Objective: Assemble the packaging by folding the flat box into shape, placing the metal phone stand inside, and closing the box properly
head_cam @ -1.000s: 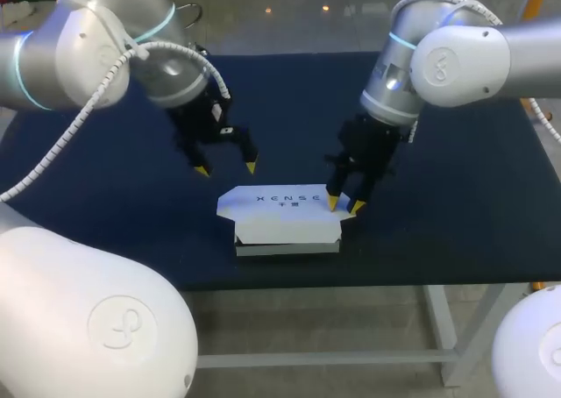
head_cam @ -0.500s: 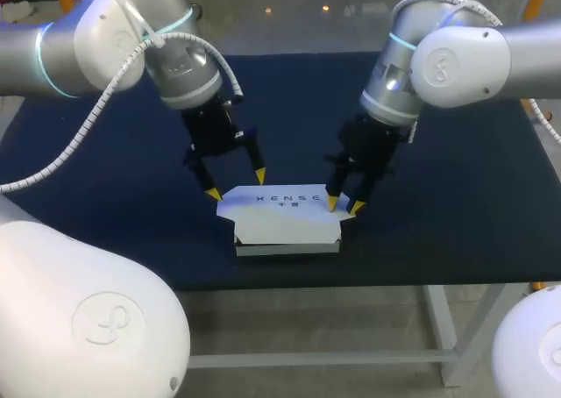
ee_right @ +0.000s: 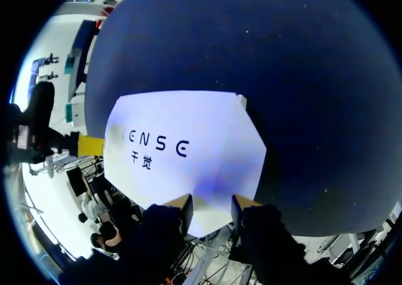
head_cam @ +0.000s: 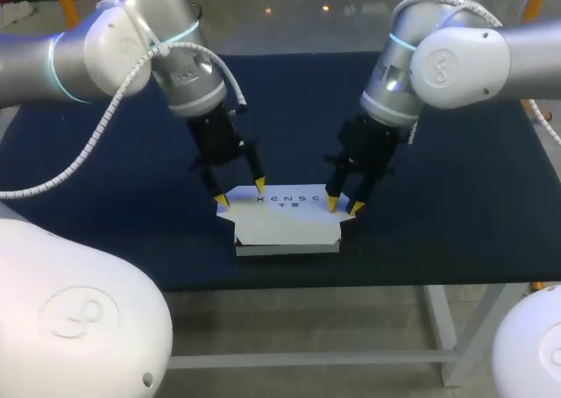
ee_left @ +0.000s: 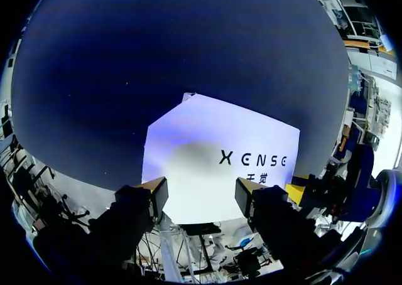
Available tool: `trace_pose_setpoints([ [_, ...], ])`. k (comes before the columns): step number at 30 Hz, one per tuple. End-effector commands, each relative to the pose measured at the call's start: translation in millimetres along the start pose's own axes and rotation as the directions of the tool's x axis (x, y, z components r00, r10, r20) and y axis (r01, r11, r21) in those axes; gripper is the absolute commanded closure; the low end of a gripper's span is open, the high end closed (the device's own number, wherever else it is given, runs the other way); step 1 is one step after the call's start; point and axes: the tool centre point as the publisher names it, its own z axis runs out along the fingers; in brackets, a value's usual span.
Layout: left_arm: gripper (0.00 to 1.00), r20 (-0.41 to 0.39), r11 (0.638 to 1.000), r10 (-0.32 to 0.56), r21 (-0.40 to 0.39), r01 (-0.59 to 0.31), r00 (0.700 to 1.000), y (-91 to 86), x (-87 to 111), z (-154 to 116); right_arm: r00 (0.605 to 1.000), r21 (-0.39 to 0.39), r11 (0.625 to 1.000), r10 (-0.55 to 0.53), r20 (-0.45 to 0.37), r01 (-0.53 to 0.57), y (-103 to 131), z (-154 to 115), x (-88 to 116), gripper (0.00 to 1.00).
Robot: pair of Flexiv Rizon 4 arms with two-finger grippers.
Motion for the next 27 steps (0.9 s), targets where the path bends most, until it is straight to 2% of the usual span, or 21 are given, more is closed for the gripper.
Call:
trace_pose_setpoints([
  [1, 0.25, -0.006, 1.000, 0.013, 0.015, -0.013, 1.000, 1.8, -3.6, 6, 1.000, 0.000, 1.000, 0.000, -0.002, 0.000, -1, 1, 0, 0.55],
  [7, 0.27, -0.017, 1.000, 0.023, 0.016, -0.023, 1.000, 2.8, -9.4, 11, 1.000, 0.002, 1.000, 0.001, -0.003, -0.001, -1, 2, 0, 0.55],
  [9, 0.36, -0.021, 0.999, 0.031, 0.019, -0.031, 0.999, 3.0, -9.9, 14, 1.000, 0.002, 1.000, 0.002, -0.004, -0.002, -2, 3, 0, 0.55],
  [14, 0.40, -0.039, 0.997, 0.066, 0.047, -0.065, 0.997, 5.2, -12.3, 20, 1.000, 0.004, 1.000, 0.003, -0.010, -0.003, -2, 6, 0, 0.55],
  [17, 0.40, -0.041, 0.995, 0.082, 0.063, -0.079, 0.996, 6.3, -13.5, 23, 1.000, 0.002, 1.000, 0.004, -0.014, -0.004, -2, 7, -1, 0.55],
  [21, 0.34, -0.041, 0.994, 0.084, 0.076, -0.081, 0.996, 7.2, -14.1, 26, 1.000, -0.003, 1.000, 0.005, -0.021, -0.005, -2, 8, -1, 0.55],
  [27, 0.34, -0.043, 0.991, 0.096, 0.101, -0.091, 0.995, 8.4, -16.8, 28, 1.000, -0.013, 1.000, 0.005, -0.029, -0.006, -3, 9, -2, 0.54],
])
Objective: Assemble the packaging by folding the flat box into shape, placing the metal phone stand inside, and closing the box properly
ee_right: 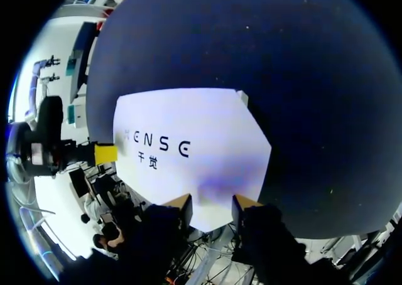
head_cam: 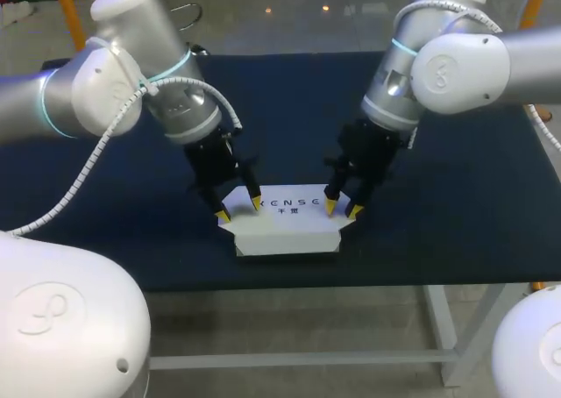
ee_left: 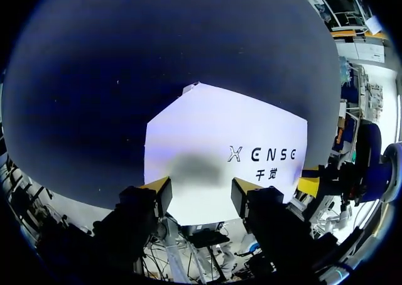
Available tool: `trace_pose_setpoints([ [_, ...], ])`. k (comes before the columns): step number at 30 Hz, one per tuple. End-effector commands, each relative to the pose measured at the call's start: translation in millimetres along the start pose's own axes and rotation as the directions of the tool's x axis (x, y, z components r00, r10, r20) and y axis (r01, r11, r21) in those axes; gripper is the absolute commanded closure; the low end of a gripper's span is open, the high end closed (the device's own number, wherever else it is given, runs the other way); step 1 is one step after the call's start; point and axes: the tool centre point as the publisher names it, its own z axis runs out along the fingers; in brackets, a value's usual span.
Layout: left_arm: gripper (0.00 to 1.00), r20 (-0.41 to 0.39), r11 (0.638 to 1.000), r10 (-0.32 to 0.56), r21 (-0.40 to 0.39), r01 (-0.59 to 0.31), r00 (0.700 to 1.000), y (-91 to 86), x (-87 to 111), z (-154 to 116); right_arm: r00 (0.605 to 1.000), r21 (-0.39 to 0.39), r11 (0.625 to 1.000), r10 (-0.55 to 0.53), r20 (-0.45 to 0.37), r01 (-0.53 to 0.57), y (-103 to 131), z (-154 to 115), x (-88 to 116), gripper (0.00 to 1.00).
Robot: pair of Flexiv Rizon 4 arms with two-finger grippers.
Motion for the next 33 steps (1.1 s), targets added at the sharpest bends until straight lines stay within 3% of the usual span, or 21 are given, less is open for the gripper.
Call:
trace_pose_setpoints([
  [1, 0.33, -0.004, 1.000, 0.007, 0.023, -0.007, 1.000, 5.0, -2.7, 1, 1.000, -0.009, 1.000, -0.002, -0.006, 0.002, -3, 1, -2, 0.54],
  [5, 0.35, -0.013, 0.999, 0.029, 0.041, -0.028, 0.999, 5.0, -4.5, 5, 1.000, -0.020, 1.000, -0.002, -0.015, 0.001, -3, 3, -2, 0.54],
  [7, 0.30, -0.019, 0.998, 0.038, 0.050, -0.038, 0.999, 4.8, -5.3, 7, 1.000, -0.027, 1.000, -0.001, -0.020, 0.000, -3, 3, -3, 0.54],
  [24, 0.36, -0.033, 0.995, 0.065, 0.072, -0.063, 0.997, 4.7, -7.2, 14, 0.999, -0.130, 0.991, 0.016, -0.034, -0.020, -3, 15, -6, 0.53],
  [30, 0.27, -0.049, 0.994, 0.074, 0.080, -0.070, 0.996, 4.6, -8.1, 16, 0.998, -0.180, 0.983, 0.031, -0.055, -0.040, -3, 19, -7, 0.52],
  [33, 0.28, -0.054, 0.994, 0.074, 0.081, -0.069, 0.996, 4.0, -8.7, 18, 0.997, -0.197, 0.979, 0.039, -0.070, -0.052, -3, 20, -8, 0.51],
])
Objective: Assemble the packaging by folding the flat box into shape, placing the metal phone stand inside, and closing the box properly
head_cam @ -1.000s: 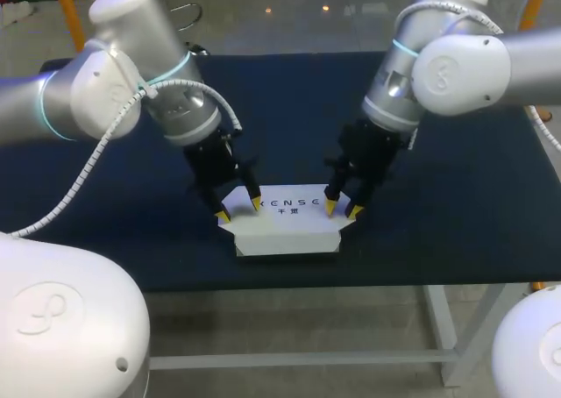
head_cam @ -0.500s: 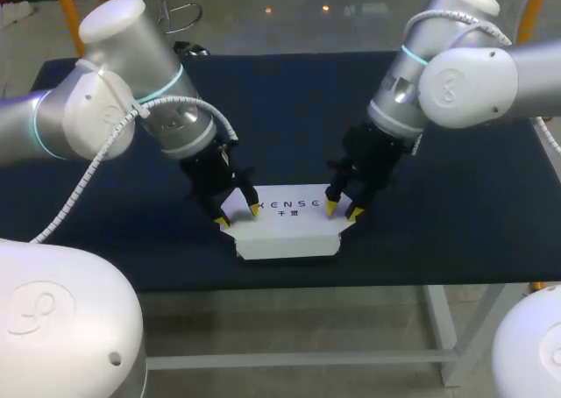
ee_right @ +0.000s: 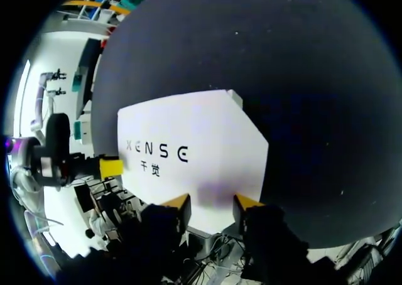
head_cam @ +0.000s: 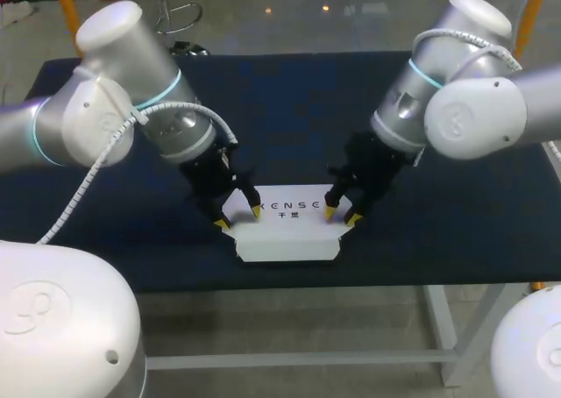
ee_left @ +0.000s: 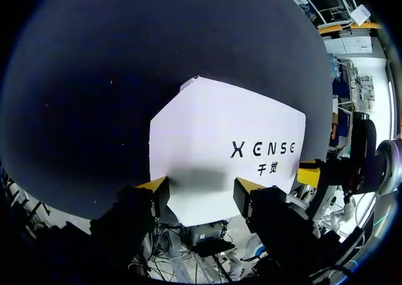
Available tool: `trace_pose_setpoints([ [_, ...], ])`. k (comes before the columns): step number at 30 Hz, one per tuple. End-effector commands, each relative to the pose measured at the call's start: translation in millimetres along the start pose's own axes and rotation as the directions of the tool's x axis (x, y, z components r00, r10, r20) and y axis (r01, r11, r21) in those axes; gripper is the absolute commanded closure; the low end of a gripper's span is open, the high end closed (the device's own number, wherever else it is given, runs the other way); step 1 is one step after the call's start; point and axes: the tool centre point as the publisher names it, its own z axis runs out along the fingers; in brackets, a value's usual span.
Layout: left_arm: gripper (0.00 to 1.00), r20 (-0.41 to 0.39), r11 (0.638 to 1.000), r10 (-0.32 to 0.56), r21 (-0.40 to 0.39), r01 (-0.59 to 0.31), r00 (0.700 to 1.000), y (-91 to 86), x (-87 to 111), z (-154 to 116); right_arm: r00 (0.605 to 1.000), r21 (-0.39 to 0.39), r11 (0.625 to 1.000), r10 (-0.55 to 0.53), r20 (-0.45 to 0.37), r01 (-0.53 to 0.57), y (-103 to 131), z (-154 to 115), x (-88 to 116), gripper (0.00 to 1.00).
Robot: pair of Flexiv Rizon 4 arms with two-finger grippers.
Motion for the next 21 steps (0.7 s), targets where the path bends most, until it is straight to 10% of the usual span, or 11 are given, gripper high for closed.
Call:
trace_pose_setpoints([
  [1, 0.27, -0.008, 1.000, 0.000, 0.007, 0.000, 1.000, 1.5, -2.6, 4.2, 1.000, -0.057, 0.998, 0.009, -0.014, -0.010, -6.7, 3.9, -5.3, 0.51],
  [21, 0.44, -0.032, 0.999, 0.019, 0.030, -0.018, 0.999, -2.8, -2.1, 5.4, 0.998, -0.068, 0.997, 0.030, -0.062, -0.034, -3.1, 2.3, -8.6, 0.38],
])
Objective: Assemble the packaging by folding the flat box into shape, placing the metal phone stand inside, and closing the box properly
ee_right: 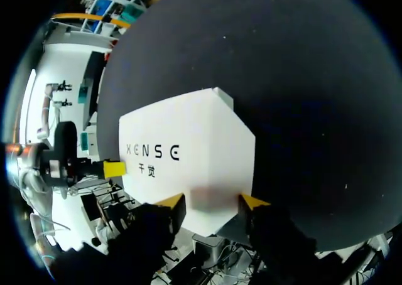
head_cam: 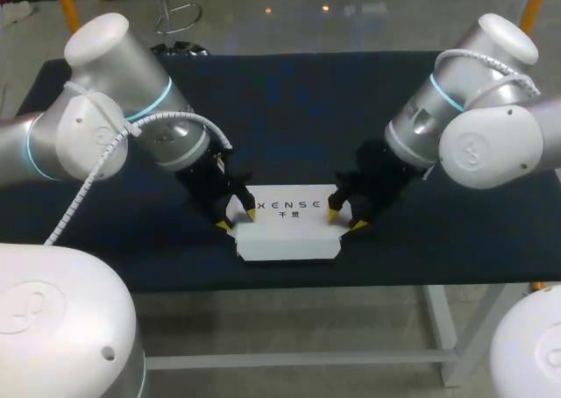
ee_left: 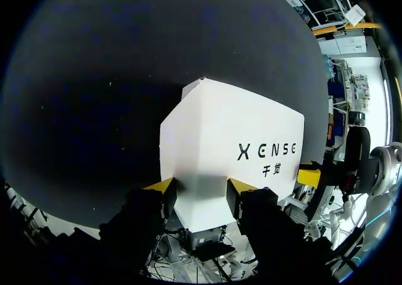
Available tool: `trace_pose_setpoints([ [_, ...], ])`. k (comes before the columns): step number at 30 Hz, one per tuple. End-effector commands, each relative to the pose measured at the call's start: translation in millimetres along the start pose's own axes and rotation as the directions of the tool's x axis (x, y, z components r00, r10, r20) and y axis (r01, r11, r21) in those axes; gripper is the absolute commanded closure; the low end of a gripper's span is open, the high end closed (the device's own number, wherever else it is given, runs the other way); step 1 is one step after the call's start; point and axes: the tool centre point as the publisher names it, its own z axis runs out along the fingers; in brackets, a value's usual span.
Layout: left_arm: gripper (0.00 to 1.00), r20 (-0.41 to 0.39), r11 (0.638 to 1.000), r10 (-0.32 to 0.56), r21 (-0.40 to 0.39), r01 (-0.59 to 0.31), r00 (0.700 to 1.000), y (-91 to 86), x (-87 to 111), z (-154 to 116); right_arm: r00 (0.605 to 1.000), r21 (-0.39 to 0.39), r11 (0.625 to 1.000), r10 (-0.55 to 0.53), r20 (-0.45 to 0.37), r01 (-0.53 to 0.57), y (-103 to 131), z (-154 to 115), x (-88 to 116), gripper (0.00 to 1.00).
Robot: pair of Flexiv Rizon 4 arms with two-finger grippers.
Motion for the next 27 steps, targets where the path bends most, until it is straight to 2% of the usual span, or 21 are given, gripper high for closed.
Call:
trace_pose_setpoints([
  [1, 0.43, 0.004, 1.000, 0.000, -0.001, 0.000, 1.000, -0.6, 1.6, 1.5, 1.000, 0.005, 1.000, -0.001, -0.004, 0.001, 0.3, -0.7, -0.9, 0.38],
  [4, 0.42, 0.004, 1.000, 0.000, -0.001, 0.000, 1.000, -0.6, 1.6, 1.5, 1.000, 0.005, 1.000, -0.001, -0.004, 0.001, 0.3, -0.7, -0.9, 0.36],
  [6, 0.44, 0.004, 1.000, 0.000, -0.001, 0.000, 1.000, -0.6, 1.6, 1.5, 1.000, 0.005, 1.000, -0.001, -0.004, 0.001, 0.3, -0.7, -0.9, 0.46],
  [8, 0.46, 0.004, 1.000, 0.000, -0.001, 0.000, 1.000, -0.6, 1.6, 1.5, 1.000, 0.005, 1.000, -0.001, -0.004, 0.001, 0.3, -0.7, -0.9, 0.50],
  [9, 0.42, 0.004, 1.000, 0.000, -0.001, 0.000, 1.000, -0.6, 1.6, 1.5, 1.000, 0.005, 1.000, -0.001, -0.004, 0.001, 0.3, -0.7, -0.9, 0.51],
  [10, 0.40, 0.004, 1.000, 0.000, -0.001, 0.000, 1.000, -0.6, 1.6, 1.5, 1.000, 0.005, 1.000, -0.001, -0.004, 0.001, 0.3, -0.7, -0.9, 0.51],
  [20, 0.46, 0.004, 1.000, 0.000, -0.001, 0.000, 1.000, -0.6, 1.6, 1.5, 1.000, 0.005, 1.000, -0.001, -0.004, 0.001, 0.3, -0.7, -0.9, 0.51],
  [22, 0.44, 0.004, 1.000, 0.000, -0.001, 0.000, 1.000, -0.6, 1.6, 1.5, 1.000, 0.005, 1.000, -0.001, -0.004, 0.001, 0.3, -0.7, -0.9, 0.52],
  [27, 0.54, 0.004, 1.000, 0.000, -0.001, 0.000, 1.000, -0.6, 1.6, 1.5, 1.000, 0.005, 1.000, -0.001, -0.004, 0.001, 0.3, -0.7, -0.9, 0.54],
])
